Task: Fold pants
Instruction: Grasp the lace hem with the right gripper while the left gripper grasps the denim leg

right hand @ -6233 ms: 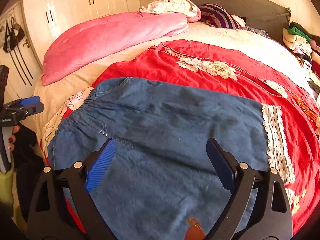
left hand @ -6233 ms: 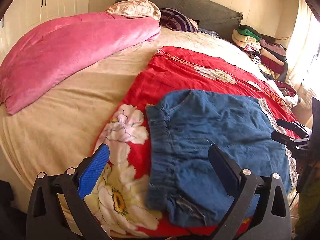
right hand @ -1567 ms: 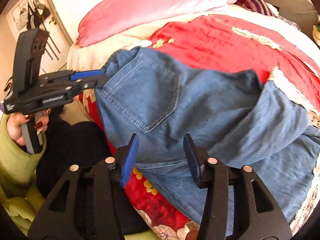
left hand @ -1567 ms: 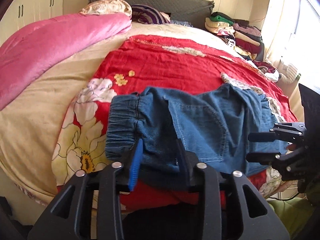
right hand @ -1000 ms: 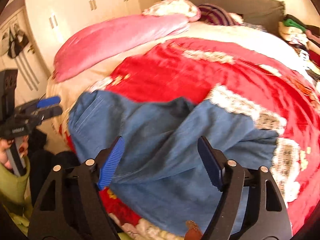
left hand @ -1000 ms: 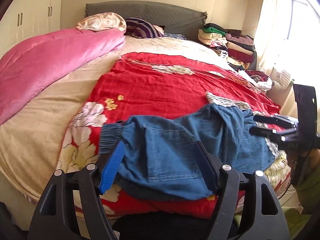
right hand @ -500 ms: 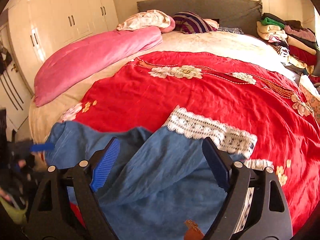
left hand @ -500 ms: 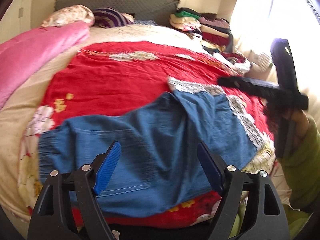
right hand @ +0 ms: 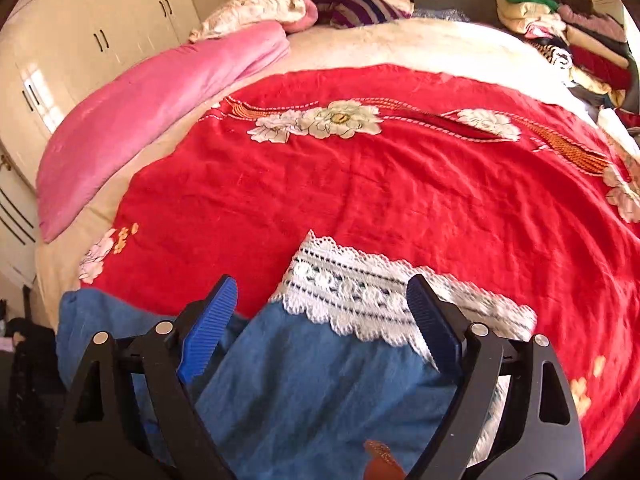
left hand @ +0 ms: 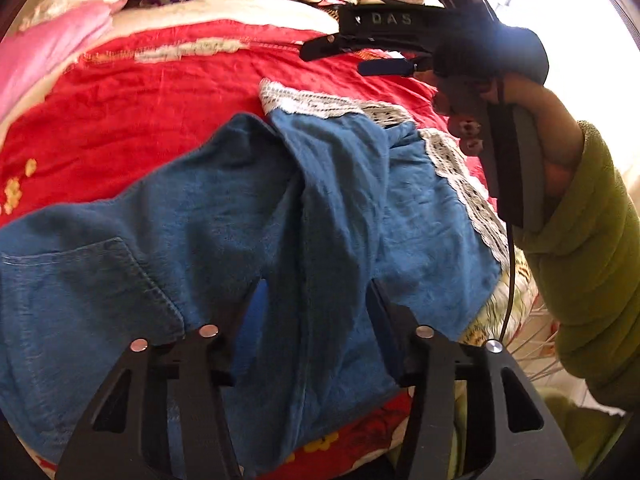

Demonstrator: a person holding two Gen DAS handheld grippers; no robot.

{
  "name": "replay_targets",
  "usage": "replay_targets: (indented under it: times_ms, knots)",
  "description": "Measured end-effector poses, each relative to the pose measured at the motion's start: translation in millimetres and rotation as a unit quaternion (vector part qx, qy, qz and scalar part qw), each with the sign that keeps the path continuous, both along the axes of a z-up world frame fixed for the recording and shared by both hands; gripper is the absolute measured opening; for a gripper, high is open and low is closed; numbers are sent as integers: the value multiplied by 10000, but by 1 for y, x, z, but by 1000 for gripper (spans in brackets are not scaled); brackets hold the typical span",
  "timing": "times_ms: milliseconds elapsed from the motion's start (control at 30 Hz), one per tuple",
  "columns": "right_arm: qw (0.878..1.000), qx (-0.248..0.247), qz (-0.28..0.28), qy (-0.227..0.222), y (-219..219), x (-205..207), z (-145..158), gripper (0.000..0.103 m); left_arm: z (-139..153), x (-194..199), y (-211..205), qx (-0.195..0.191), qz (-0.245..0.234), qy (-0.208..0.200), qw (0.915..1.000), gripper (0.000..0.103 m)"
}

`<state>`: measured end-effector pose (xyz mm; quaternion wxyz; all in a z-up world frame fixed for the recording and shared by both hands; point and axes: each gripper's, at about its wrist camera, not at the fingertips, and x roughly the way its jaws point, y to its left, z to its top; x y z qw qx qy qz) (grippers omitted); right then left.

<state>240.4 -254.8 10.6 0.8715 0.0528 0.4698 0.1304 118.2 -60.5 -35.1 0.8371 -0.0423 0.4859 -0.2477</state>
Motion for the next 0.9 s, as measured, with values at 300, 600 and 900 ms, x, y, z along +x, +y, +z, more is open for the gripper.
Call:
replay_targets:
  times_ms: [300,600,900]
  knots:
    - [9980,-436,290,344,44,44,-34,79,-15,12,-10,-338,2,136,9993,22]
    - [9987,-396,-23,315,25,42,-47,7,-13,5,-11,-409,-128,65,9991,14]
    - [9977,164,-590,-302,-46,-26,11,7,-8,0,-12,-237,-112,-132,9996,26]
